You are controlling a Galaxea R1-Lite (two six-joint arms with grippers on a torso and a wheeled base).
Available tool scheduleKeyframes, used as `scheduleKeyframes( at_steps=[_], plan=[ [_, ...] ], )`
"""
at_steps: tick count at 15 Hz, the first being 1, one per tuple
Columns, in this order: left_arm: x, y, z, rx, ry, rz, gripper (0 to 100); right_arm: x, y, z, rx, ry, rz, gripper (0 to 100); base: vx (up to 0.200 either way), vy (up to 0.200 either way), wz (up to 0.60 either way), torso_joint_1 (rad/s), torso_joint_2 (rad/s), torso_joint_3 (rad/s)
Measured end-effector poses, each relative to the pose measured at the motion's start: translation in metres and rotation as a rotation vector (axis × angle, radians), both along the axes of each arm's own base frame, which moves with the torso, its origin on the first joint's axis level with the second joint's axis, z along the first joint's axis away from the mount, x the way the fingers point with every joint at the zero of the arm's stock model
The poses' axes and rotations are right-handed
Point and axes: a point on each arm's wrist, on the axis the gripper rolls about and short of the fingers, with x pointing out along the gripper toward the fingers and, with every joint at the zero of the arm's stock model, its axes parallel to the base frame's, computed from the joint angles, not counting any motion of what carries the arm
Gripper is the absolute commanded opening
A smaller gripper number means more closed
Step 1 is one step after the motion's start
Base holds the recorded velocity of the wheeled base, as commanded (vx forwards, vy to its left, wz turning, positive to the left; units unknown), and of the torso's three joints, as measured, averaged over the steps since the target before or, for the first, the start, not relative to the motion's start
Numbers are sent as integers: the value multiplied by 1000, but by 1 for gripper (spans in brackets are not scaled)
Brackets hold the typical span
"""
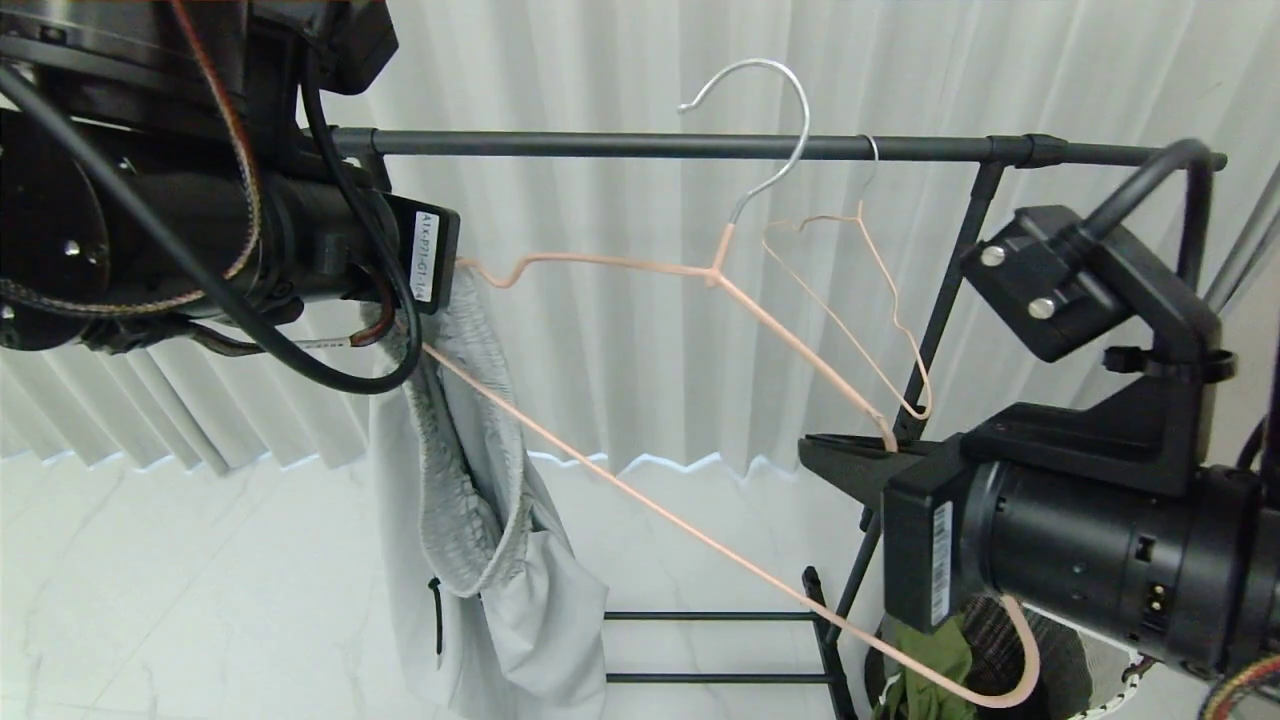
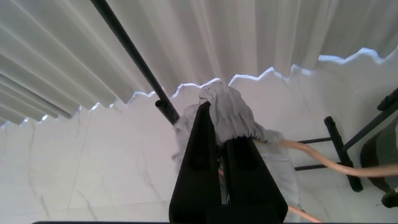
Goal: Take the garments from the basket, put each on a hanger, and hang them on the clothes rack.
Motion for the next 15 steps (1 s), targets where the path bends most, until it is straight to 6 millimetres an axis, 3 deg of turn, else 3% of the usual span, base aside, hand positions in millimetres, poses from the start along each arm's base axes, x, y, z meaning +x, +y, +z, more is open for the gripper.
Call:
scheduleKeyframes(
  at_steps=[4,7,15],
  plan=[
    [5,3,-1,-1,5,20,0,-14,19,-6,22,96,113,0,0,0,0,0,0,0],
    [10,9,-1,0,6,54,0,-24,22,-12,-1,151,136,0,0,0,0,0,0,0],
    [11,20,-5,10,46,97,0,2,15,-12,20,149,-13,0,0,0,0,0,0,0]
  ],
)
